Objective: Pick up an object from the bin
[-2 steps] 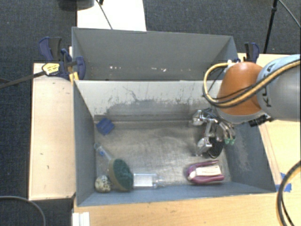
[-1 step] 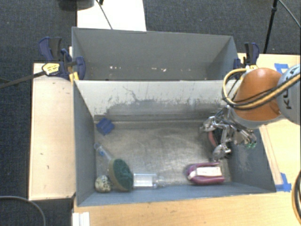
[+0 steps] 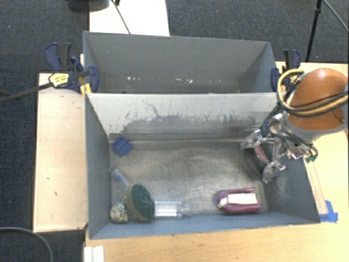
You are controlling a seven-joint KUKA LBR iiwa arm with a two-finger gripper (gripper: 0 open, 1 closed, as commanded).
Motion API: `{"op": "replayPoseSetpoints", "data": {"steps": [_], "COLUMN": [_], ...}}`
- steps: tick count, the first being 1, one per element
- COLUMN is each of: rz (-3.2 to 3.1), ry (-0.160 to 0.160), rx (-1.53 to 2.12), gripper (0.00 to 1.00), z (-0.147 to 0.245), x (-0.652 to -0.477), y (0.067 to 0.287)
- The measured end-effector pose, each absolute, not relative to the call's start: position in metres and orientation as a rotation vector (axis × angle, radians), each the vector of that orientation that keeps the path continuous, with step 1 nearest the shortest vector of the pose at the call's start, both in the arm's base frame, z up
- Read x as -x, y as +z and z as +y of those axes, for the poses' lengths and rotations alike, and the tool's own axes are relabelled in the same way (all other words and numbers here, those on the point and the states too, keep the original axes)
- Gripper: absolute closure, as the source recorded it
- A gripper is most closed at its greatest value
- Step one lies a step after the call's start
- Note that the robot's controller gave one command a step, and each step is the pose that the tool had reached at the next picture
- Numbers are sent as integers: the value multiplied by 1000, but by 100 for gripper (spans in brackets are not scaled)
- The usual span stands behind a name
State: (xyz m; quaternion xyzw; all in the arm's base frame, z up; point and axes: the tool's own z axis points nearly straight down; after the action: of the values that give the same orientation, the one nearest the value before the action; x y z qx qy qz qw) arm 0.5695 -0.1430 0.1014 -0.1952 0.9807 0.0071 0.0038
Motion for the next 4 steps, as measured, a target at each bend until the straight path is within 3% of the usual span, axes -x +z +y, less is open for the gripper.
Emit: {"op": "replayPoseSetpoints", "data": {"steps": [1, 2, 3, 4], "rz": [2959, 2768, 2768, 2748], "ry": [15, 27, 12, -8], "rx": [1047, 1476, 1470, 1503], "gripper": [0, 0, 100, 100], "z": [-145, -138, -142, -116], "x": [-583, -584, -586, -587], "y": [87, 92, 93, 221]}}
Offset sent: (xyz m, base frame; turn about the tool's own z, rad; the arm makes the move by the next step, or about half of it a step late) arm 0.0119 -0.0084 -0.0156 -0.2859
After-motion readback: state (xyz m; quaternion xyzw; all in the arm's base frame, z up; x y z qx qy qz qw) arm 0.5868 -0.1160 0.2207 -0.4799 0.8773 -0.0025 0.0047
